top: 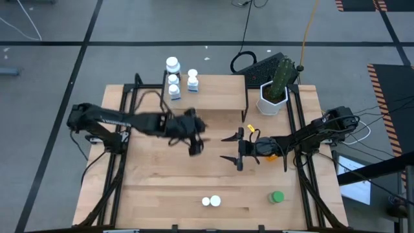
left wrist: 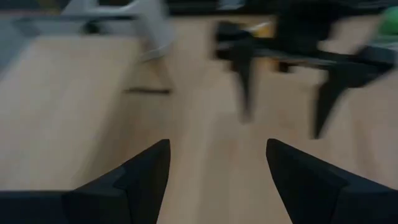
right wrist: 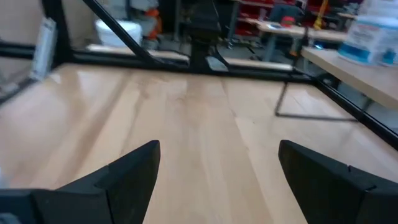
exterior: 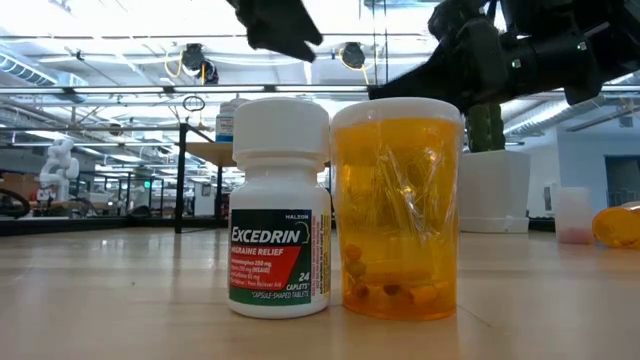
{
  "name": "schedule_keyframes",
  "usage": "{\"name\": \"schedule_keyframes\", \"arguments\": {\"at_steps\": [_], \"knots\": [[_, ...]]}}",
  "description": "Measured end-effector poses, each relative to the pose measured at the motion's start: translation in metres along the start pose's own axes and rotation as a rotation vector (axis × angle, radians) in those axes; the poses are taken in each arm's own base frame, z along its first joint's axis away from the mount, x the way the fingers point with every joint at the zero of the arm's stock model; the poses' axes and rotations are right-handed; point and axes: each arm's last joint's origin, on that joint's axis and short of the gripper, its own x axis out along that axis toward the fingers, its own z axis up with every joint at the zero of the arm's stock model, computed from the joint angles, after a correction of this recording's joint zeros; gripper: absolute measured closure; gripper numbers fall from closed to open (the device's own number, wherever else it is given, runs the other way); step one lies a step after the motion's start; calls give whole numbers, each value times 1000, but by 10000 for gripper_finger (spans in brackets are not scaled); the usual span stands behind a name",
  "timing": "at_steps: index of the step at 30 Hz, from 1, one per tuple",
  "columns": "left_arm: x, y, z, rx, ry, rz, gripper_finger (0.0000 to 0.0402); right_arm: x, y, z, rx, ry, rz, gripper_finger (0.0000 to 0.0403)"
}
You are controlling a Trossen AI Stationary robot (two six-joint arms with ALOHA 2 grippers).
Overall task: Pick and place medicine bottles onto shelf by color
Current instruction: Put the bottom orange pill bottle on the shelf
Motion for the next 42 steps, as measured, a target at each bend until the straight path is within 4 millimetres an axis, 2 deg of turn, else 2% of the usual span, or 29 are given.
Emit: {"name": "schedule_keyframes", "arguments": {"at_steps": [5,8,10,12,15,20,23,26,30,36,42], "knots": [[19,-42,-30,85,-140,-190,133,0,2,3,15,-36,61,78],[26,-63,-53,84,-214,-274,133,0,1,3,10,-28,58,78],[33,-80,-60,73,-322,-318,133,0,0,2,16,-24,56,78],[37,-100,-75,94,-348,-368,133,0,1,2,27,-25,78,78],[47,-134,-88,126,-369,-410,133,0,2,1,22,-16,113,78],[59,-187,-94,186,-281,-321,133,0,4,-1,31,12,138,78],[63,-212,-82,188,-250,-320,133,-2,9,-6,23,56,160,78],[67,-226,-68,148,-206,-308,133,-5,18,-9,25,88,192,78],[74,-234,-64,106,-82,-278,133,-10,31,-8,37,86,239,78],[81,-238,-73,114,38,-254,129,-15,43,-8,20,78,233,78],[81,-239,-74,100,43,-274,91,-16,44,-9,17,90,218,78]]}}
